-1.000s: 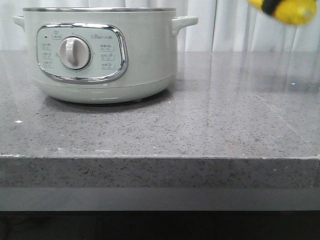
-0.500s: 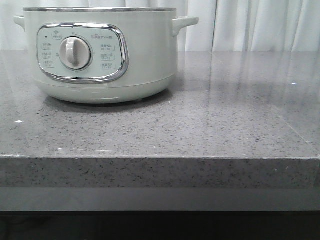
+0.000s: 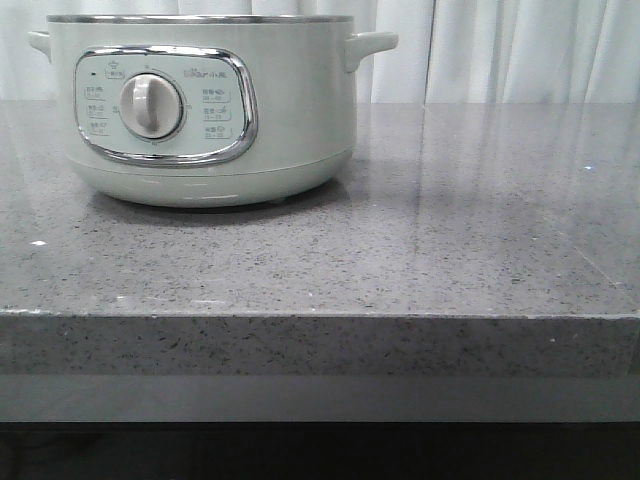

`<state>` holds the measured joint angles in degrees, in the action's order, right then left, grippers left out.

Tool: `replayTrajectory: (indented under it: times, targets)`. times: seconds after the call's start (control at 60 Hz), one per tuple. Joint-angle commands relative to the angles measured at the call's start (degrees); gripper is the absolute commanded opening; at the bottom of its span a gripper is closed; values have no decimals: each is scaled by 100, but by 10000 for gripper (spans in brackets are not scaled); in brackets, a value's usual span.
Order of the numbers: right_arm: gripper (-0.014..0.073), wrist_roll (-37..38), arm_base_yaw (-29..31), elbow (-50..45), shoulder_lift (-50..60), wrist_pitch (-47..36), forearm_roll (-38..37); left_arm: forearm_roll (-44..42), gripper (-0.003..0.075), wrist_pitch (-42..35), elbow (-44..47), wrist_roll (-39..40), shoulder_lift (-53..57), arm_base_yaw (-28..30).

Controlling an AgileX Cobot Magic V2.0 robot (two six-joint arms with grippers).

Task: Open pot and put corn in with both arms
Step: 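Carry the corn over the cooker and release it inside with the right gripper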

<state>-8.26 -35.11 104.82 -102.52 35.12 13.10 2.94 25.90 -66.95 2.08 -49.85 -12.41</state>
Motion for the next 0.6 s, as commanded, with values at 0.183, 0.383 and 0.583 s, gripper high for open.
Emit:
replayTrajectory:
  times: [0.183,0.383,0.583]
  targets:
    - [360,-143,11,214,-248,-290,-183,36,207,-887,-227,27,69,8]
    - [526,-143,11,214,-361,-49,-310,36,207,-862,-227,27,69,8]
    - [610,-143,23,214,-336,-90,-315,36,207,-851,-227,27,69,8]
